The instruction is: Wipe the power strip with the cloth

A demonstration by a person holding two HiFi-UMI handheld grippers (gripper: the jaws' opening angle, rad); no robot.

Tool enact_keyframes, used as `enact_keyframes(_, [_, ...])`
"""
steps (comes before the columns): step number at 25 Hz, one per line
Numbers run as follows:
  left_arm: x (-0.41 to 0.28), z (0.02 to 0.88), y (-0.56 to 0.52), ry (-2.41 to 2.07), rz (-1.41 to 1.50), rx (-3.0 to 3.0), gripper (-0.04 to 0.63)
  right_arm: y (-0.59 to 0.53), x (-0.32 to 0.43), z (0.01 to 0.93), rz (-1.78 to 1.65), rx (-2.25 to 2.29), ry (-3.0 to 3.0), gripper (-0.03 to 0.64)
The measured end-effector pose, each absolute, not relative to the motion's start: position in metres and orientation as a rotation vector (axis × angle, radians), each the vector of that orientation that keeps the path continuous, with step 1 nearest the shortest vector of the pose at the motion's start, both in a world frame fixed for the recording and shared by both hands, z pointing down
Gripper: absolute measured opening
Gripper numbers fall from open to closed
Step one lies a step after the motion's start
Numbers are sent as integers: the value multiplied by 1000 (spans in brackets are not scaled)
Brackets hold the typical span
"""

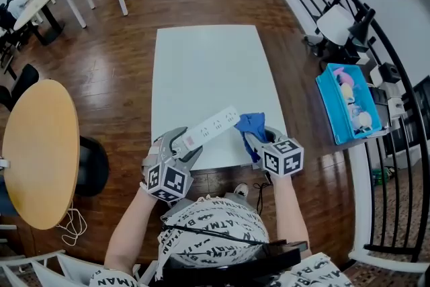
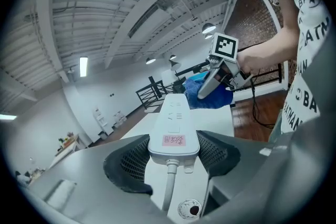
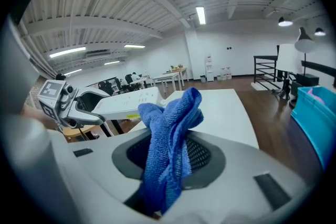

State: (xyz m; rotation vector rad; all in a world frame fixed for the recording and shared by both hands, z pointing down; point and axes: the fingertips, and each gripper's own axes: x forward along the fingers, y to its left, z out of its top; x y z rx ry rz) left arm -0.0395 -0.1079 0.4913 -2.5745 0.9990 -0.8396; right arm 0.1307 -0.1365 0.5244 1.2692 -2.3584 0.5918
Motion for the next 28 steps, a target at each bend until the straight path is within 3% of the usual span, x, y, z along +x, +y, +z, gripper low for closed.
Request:
enact_keyframes(9, [-36,495,-85,678,-821,-2582,282,-128,147,519,231,1046,-2258,137])
enact_keyframes(28, [-19,495,-39,343,-831,-2564,281,-107,131,510,-169,359,-2272,137])
